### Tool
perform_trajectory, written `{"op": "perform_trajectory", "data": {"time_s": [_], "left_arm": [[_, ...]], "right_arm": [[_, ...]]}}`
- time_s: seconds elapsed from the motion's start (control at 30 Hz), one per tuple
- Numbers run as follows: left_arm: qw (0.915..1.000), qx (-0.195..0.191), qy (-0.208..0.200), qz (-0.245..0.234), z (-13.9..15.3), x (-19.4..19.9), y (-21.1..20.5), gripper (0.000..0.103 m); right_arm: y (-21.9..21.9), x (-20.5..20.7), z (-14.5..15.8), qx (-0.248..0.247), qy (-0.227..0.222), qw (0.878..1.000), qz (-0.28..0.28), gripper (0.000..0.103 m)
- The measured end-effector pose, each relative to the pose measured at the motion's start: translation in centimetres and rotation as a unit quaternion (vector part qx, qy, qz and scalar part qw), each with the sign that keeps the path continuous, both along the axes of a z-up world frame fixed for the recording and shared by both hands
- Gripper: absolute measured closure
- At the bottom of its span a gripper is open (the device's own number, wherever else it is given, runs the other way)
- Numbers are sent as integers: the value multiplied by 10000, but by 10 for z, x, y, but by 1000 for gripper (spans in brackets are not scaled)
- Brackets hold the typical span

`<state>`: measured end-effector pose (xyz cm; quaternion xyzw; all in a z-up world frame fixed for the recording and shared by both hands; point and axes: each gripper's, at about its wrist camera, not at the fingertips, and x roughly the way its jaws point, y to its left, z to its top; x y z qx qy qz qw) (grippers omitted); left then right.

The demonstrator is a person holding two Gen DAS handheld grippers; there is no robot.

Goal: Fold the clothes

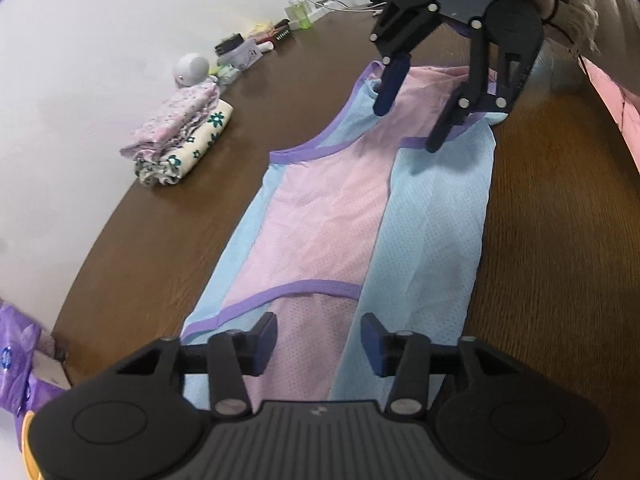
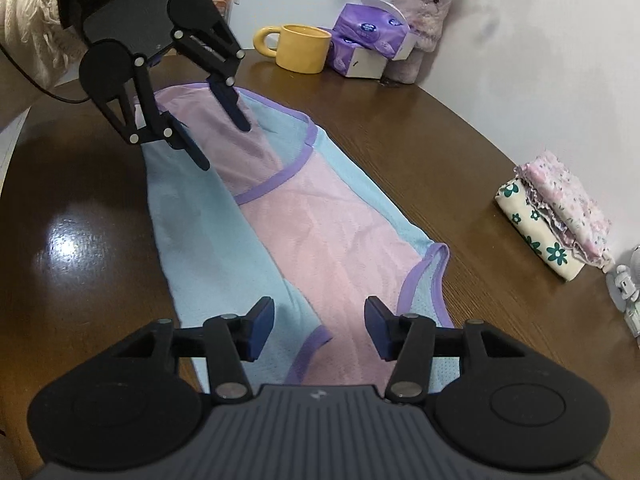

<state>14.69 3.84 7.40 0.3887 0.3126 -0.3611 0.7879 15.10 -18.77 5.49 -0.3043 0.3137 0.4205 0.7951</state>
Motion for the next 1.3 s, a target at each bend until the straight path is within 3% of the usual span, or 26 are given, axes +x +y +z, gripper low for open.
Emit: {"op": "perform_trajectory", "data": {"time_s": [0.4, 0.6, 0.83, 1.1, 1.23, 1.3], "left_arm": [[9994, -161, -141, 261, 12, -34, 23, 54], [9946, -467, -124, 917, 8, -51, 70, 54], [9767, -1131, 0, 1825, 5, -59, 124, 55], [9484, -1988, 320, 2448, 0, -54, 144, 76], [9453, -2189, 445, 2379, -7, -46, 130, 89], [9448, -2208, 546, 2360, -14, -42, 123, 91]], "right_arm": [[5, -33, 9, 5, -110, 9999, -38, 49], [9, -47, 6, 250, -45, 9994, -229, 49], [23, -50, -8, 720, 383, 9946, -644, 49], [47, -44, -8, 1440, 753, 9828, -878, 50], [68, -40, -6, 1632, 637, 9788, -1066, 59], [80, -38, -9, 1627, 603, 9788, -1086, 62]]}}
